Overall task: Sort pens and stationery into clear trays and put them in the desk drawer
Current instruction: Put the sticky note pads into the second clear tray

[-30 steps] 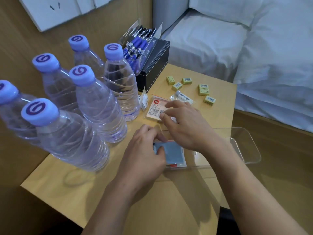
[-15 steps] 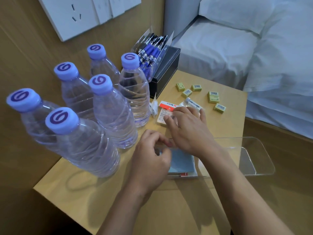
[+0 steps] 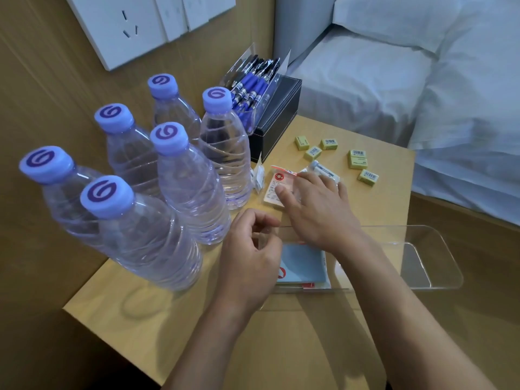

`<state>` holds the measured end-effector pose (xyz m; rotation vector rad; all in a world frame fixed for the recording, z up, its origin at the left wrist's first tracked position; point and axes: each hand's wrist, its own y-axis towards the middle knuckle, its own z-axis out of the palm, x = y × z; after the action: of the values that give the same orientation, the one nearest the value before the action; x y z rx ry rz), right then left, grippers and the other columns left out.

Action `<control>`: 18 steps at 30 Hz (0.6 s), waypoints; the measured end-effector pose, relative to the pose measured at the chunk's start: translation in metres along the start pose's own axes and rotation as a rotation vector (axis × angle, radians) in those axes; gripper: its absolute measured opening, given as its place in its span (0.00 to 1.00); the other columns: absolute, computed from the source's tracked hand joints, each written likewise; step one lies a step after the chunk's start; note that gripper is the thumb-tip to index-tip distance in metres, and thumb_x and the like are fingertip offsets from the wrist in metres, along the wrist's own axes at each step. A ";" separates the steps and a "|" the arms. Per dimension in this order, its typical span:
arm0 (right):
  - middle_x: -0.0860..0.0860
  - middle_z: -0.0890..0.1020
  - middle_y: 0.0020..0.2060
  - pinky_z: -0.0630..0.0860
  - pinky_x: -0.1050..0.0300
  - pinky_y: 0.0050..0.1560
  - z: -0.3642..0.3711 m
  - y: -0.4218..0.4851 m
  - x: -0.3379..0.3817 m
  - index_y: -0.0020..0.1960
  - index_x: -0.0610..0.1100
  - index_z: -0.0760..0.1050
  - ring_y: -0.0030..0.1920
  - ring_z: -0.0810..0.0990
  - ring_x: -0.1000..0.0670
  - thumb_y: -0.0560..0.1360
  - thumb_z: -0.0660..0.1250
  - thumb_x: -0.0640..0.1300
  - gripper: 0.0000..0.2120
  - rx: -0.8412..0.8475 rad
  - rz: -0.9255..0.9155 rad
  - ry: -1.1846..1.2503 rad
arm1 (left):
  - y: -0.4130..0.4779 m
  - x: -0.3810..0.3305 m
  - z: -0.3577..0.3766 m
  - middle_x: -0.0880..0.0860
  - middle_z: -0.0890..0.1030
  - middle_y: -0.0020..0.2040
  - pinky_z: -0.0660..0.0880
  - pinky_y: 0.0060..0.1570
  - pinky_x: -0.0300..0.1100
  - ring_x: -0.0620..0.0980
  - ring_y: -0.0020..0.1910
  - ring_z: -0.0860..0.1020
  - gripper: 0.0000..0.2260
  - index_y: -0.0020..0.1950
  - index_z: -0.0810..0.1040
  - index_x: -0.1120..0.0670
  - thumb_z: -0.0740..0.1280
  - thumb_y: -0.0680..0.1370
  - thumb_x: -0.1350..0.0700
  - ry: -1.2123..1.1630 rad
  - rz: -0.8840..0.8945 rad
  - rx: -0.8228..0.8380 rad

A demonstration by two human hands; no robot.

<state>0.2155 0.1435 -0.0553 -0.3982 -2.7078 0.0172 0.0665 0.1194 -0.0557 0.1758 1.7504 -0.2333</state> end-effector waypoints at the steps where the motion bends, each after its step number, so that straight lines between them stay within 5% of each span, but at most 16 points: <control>1: 0.52 0.68 0.75 0.52 0.39 0.77 -0.003 -0.001 -0.001 0.72 0.47 0.71 0.77 0.59 0.45 0.83 0.48 0.63 0.29 -0.019 -0.012 0.066 | 0.001 0.001 0.000 0.51 0.80 0.48 0.75 0.32 0.33 0.50 0.43 0.79 0.08 0.47 0.77 0.51 0.65 0.77 0.64 0.005 0.007 -0.014; 4: 0.51 0.73 0.71 0.62 0.47 0.74 -0.018 -0.006 -0.001 0.72 0.45 0.73 0.73 0.66 0.49 0.84 0.55 0.56 0.23 -0.077 -0.038 0.351 | 0.005 0.005 -0.002 0.44 0.80 0.48 0.80 0.41 0.43 0.47 0.47 0.81 0.09 0.49 0.77 0.45 0.67 0.75 0.60 0.011 0.004 -0.038; 9: 0.53 0.78 0.63 0.76 0.60 0.55 -0.039 -0.017 -0.003 0.66 0.45 0.77 0.61 0.78 0.52 0.84 0.59 0.48 0.15 -0.099 0.013 0.756 | 0.006 0.004 0.000 0.42 0.78 0.54 0.81 0.46 0.40 0.42 0.54 0.78 0.13 0.54 0.74 0.41 0.66 0.77 0.61 0.044 -0.015 -0.066; 13: 0.52 0.83 0.57 0.79 0.48 0.60 -0.046 -0.022 -0.007 0.61 0.45 0.80 0.56 0.83 0.50 0.84 0.59 0.46 0.13 -0.082 0.015 0.937 | 0.004 0.002 0.001 0.40 0.77 0.56 0.82 0.49 0.47 0.39 0.55 0.77 0.15 0.55 0.72 0.39 0.66 0.78 0.59 0.025 -0.056 -0.079; 18: 0.45 0.87 0.51 0.78 0.47 0.63 -0.050 -0.020 -0.016 0.51 0.44 0.84 0.57 0.84 0.45 0.75 0.63 0.47 0.13 -0.070 -0.066 1.157 | 0.002 -0.001 0.003 0.42 0.77 0.56 0.83 0.43 0.46 0.42 0.57 0.78 0.15 0.56 0.70 0.38 0.65 0.76 0.57 0.009 -0.039 -0.052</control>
<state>0.2438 0.1177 -0.0145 -0.2209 -1.5754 -0.2484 0.0702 0.1204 -0.0551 0.1049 1.7684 -0.2153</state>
